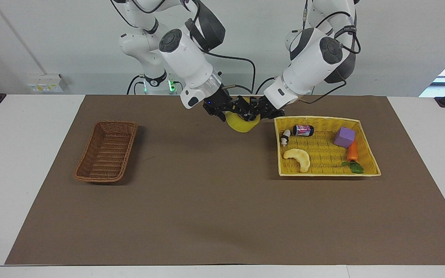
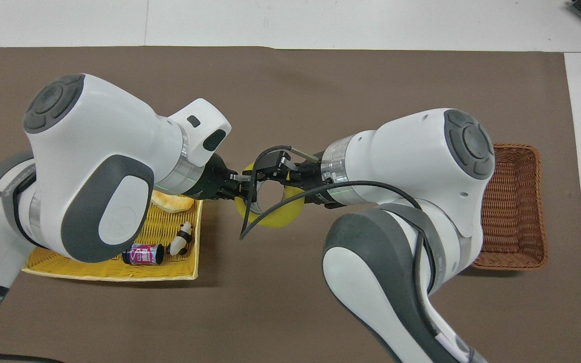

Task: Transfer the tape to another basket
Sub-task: 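Grasp the tape with the right gripper while the left gripper releases it, then carry the tape with the right gripper over the wicker basket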

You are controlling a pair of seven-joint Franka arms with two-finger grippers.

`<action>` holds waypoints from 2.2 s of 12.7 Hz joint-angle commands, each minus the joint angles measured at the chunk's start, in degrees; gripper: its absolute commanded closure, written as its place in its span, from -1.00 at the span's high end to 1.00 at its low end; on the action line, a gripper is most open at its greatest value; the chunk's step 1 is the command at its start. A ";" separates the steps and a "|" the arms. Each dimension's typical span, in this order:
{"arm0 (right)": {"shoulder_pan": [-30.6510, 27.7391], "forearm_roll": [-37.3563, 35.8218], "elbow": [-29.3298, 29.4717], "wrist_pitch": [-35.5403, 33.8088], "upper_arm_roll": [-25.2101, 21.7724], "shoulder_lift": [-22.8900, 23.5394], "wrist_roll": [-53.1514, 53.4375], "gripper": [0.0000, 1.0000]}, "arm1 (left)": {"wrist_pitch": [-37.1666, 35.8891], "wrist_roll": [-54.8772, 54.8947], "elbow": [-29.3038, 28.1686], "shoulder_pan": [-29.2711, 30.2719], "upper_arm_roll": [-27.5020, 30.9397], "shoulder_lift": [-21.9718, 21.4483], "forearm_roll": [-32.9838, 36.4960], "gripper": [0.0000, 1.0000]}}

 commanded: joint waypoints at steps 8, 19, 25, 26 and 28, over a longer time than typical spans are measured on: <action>-1.95 2.66 -2.92 -2.08 -0.06 -1.98 -3.98 -0.83 | 4.22 -1.41 -1.47 0.38 0.88 -1.39 -2.87 -1.00; -3.70 -2.06 -2.92 -2.70 -0.41 -1.63 -4.85 -1.00 | 3.34 -0.62 -0.68 9.25 1.50 -2.36 -2.88 1.00; -18.97 -5.16 -2.84 -5.68 -0.32 -0.31 -23.19 -1.00 | -4.30 0.00 1.96 16.99 1.50 -2.36 14.06 1.00; -21.88 -5.25 -2.92 -6.21 -0.32 -0.31 -26.71 -1.00 | -4.74 1.57 1.87 17.87 1.50 -2.36 16.88 1.00; -28.11 -5.25 -4.67 -7.01 -0.32 -0.66 -31.99 -1.00 | -7.28 6.56 2.66 19.01 1.50 -2.36 24.60 1.00</action>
